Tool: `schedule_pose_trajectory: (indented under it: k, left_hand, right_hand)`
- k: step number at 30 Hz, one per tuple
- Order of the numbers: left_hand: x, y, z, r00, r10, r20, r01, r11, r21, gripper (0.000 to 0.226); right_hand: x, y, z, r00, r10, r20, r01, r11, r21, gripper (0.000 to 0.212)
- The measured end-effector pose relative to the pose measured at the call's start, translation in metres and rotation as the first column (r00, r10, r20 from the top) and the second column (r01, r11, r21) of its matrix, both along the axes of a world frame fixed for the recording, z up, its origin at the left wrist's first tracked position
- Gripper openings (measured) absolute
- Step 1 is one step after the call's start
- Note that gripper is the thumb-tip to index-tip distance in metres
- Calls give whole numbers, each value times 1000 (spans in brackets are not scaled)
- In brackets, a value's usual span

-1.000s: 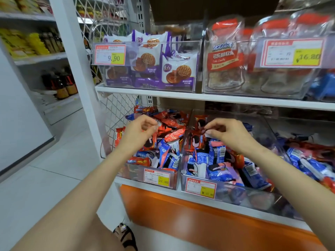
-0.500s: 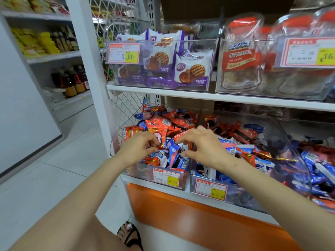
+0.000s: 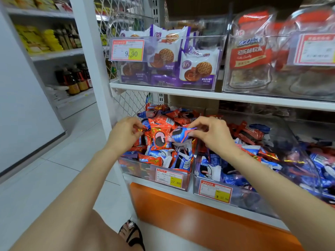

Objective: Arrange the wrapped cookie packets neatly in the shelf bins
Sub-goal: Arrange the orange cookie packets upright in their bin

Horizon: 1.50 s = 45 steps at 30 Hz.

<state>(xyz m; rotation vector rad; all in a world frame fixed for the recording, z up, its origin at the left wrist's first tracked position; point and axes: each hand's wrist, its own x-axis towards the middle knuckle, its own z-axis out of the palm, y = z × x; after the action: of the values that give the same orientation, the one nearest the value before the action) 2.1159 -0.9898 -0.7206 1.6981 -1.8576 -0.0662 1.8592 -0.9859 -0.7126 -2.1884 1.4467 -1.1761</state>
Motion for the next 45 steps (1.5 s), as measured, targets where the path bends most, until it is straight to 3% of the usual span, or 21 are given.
schedule_pose_trajectory:
  k: [3, 7, 13, 17, 26, 32, 37, 40, 43, 45]
  left_hand:
    - [13, -1, 1, 999, 37, -40, -37, 999, -2, 15]
    - [21, 0, -1, 997, 54, -47, -53, 998, 23, 16]
    - [15, 0, -4, 998, 1, -58, 0, 1000, 21, 14]
    - [8, -11, -10, 990, 5, -144, -3, 1000, 16, 17]
    - [-12, -93, 9, 987, -54, -153, 55, 998, 4, 25]
    - [-10, -116, 7, 998, -63, -15, 64, 987, 145, 25]
    - [-9, -127, 4, 989, -65, 136, 42, 985, 165, 26]
    - [-10, -127, 5, 991, -8, 131, -2, 997, 75, 17]
    - [-11, -117, 10, 999, 5, -52, -12, 990, -138, 13]
    - [-12, -100, 16, 983, -76, -166, 39, 976, -215, 10]
  right_hand:
    - [-3, 1, 3, 985, 54, 166, -68, 994, 80, 10]
    - [-6, 6, 6, 961, 92, 259, -126, 985, 117, 11]
    - [-15, 11, 5, 954, 70, 293, -111, 986, 124, 22]
    - [-21, 15, 8, 956, 55, 287, -97, 986, 133, 22]
    - [-36, 24, 12, 956, 47, 290, -78, 992, 96, 22]
    - [-42, 21, 9, 953, 23, 301, -58, 992, 108, 20]
    - [-39, 18, 3, 952, 9, 307, -48, 992, 118, 20]
    - [-37, 20, 2, 947, 10, 321, -52, 991, 124, 22]
    - [-37, 21, 0, 941, 7, 338, -53, 990, 127, 21]
    - [-37, 22, 0, 937, 2, 349, -47, 992, 121, 21]
